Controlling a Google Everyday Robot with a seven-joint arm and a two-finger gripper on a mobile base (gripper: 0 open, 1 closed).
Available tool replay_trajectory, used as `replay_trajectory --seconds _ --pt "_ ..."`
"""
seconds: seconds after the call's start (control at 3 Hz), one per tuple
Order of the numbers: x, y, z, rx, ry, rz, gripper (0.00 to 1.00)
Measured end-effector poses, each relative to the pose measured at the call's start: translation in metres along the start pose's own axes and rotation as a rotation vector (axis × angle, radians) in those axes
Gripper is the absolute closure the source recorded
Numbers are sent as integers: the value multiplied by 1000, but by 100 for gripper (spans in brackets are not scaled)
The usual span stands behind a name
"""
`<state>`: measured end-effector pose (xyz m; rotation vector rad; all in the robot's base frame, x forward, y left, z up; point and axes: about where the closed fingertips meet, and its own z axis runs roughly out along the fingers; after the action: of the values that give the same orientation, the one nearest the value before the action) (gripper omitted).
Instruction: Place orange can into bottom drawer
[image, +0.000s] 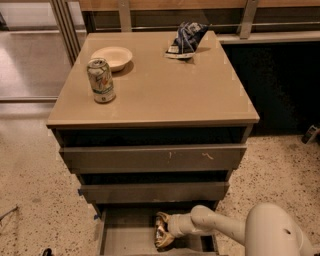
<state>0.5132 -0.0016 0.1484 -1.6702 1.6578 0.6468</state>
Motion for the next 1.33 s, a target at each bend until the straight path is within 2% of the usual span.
replay_trajectory --seconds 0.33,1.33 --pt "1 1 1 0 5 0 88" --pt "1 1 1 0 4 0 18"
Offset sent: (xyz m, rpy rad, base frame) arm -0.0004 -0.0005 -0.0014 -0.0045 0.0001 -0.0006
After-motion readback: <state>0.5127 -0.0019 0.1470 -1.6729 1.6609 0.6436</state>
